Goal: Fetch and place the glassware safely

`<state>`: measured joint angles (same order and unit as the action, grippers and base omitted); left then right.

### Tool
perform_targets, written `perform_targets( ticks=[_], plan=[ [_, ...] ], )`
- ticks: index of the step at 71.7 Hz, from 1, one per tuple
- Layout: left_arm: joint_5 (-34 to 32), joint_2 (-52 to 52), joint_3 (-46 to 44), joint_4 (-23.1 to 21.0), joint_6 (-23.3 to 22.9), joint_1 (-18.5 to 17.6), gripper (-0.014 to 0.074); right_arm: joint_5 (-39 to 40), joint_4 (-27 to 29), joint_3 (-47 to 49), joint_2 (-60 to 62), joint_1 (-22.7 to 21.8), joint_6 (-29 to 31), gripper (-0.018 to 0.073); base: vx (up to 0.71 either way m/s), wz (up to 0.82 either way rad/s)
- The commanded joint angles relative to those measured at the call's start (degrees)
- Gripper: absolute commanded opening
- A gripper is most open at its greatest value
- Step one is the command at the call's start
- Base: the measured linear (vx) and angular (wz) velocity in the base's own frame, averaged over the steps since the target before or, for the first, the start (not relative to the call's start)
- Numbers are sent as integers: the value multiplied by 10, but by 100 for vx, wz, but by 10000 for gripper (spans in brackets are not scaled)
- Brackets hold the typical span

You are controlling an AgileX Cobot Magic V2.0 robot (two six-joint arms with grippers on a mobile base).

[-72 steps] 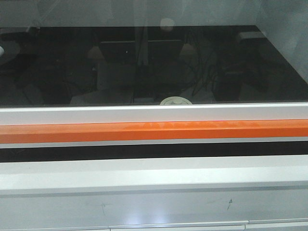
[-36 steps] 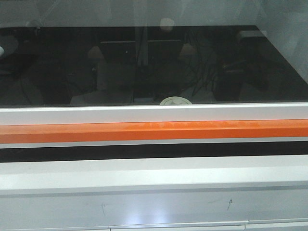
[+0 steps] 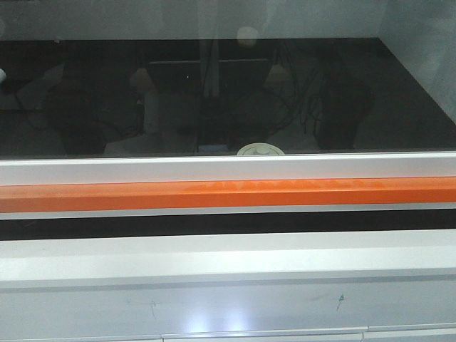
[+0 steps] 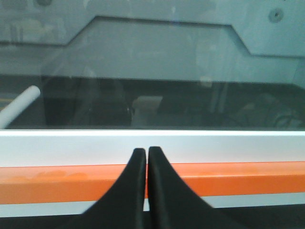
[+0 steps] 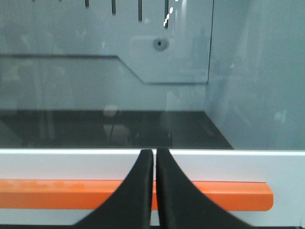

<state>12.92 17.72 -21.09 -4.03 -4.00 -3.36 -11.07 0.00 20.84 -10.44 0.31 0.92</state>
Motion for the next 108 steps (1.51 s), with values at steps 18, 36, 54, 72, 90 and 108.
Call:
perform_targets(
  ticks=[18,36,54,72,90,108],
  plan=[
    [-34,35,-23,-6,-1,-2,-7,61,7,25,-54,0,0,-7,0,0],
    [-70,48,-23,-1,0,-3,-7,107,36,27,-158,0,-19,-3,0,0],
    [-97,67,12,-4,14,-4,-7,138,60,13,-220,1,10,-3,0,0],
    [-208,71,107,-6,9,-4,-7,284,53,-89,-224,73,23,-1,0,0],
    [-256,134,123,-6,-2,-4,-7,348,43,-115,-288,104,45,-1,0,0],
    [-305,201,123,-5,-1,-4,-7,390,46,-115,-366,104,39,-1,0,0]
  ],
)
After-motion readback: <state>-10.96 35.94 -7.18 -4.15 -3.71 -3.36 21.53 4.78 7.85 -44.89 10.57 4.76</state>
